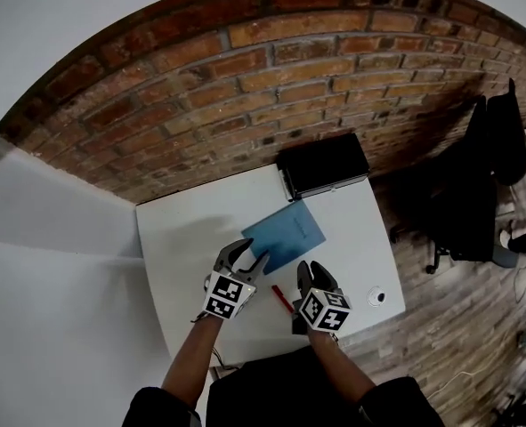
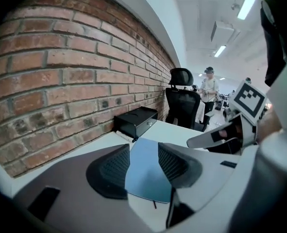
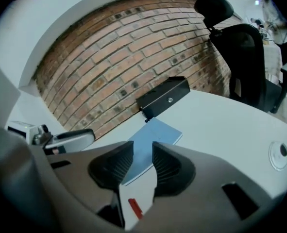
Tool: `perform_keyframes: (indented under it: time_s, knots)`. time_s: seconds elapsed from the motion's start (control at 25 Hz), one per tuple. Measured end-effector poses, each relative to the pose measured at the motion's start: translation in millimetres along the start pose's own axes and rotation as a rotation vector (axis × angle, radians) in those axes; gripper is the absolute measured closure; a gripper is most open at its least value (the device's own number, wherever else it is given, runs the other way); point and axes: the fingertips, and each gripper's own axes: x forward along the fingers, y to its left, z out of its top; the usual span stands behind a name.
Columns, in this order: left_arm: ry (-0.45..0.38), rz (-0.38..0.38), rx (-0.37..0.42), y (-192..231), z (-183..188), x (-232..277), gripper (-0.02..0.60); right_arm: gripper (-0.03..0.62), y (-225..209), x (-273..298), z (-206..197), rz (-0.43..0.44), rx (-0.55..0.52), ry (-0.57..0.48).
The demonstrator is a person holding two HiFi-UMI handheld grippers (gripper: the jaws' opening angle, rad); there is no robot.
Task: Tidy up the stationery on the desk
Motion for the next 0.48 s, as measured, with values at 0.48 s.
perform_keyframes:
  time_s: [0.48]
  knots:
    - [0.151, -0.147, 0.065, 26.5, -28.8, 75.6, 0.37, 0.474, -25.7, 43.9, -26.3, -0.079, 0.106, 0.118]
